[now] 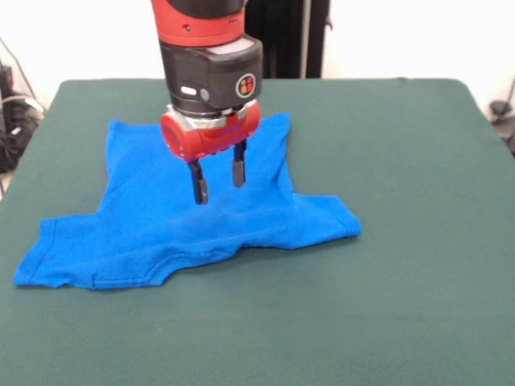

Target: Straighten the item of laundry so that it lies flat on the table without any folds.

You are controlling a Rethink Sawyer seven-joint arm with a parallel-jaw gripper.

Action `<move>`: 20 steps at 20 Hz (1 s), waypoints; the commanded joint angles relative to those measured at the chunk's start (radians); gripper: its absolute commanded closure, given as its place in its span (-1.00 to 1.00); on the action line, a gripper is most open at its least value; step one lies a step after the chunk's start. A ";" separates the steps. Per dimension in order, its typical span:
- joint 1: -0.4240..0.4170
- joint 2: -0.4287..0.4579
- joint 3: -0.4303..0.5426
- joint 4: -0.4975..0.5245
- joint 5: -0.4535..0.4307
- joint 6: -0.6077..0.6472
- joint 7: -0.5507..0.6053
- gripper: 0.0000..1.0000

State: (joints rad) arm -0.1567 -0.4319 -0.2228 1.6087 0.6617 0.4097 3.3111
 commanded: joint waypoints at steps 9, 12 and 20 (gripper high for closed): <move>-0.062 -0.013 0.061 -0.076 -0.309 0.227 -0.142 -1.00; -0.045 0.018 0.079 -0.096 -0.328 0.193 -0.096 -1.00; 0.090 0.172 0.021 -0.297 -0.264 0.207 0.156 -1.00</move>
State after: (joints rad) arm -0.1883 -0.3778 -0.2496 1.4586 0.3602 0.5321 3.3108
